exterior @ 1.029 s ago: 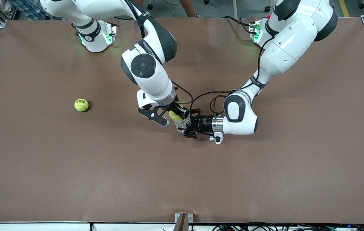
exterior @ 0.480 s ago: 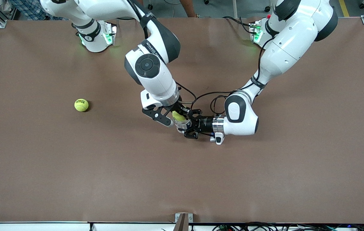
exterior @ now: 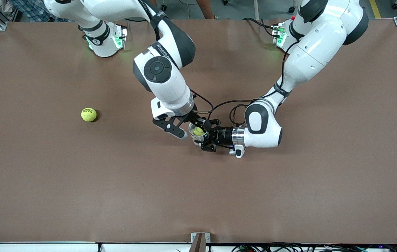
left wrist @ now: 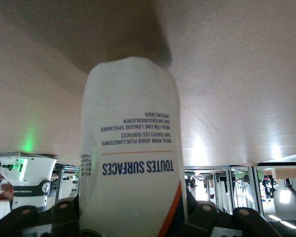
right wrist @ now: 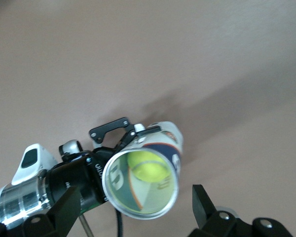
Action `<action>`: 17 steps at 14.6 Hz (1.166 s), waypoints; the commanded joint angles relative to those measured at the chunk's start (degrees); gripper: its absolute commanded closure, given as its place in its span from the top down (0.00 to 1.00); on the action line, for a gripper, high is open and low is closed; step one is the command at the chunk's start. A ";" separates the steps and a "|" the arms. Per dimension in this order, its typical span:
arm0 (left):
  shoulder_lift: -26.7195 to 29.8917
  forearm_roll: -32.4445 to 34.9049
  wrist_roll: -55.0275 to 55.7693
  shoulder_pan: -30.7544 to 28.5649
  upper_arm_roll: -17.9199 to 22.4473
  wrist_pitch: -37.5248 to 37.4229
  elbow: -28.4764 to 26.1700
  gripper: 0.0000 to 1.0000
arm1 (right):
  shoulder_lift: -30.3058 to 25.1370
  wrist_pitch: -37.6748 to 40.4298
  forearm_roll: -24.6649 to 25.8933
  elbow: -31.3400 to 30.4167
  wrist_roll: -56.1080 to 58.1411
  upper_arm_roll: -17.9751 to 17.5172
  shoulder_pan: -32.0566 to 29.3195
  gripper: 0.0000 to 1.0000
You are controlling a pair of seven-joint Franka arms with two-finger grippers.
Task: Insert tennis ball vertically with right arm
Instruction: 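Lower the ball into the can and open the right gripper, then move the right gripper to the second tennis ball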
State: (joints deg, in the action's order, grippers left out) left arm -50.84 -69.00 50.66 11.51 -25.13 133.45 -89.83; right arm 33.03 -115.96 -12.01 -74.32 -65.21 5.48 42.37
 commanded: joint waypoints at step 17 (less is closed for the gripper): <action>0.39 -0.61 0.41 0.27 0.34 0.32 0.27 0.72 | -31.35 4.28 10.43 -46.76 56.67 -0.12 -29.62 1.00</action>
State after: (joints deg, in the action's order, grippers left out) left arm -50.84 -69.00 50.65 11.51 -24.88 133.51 -89.81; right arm 6.31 -107.02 -2.72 -112.85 -11.42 6.51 15.04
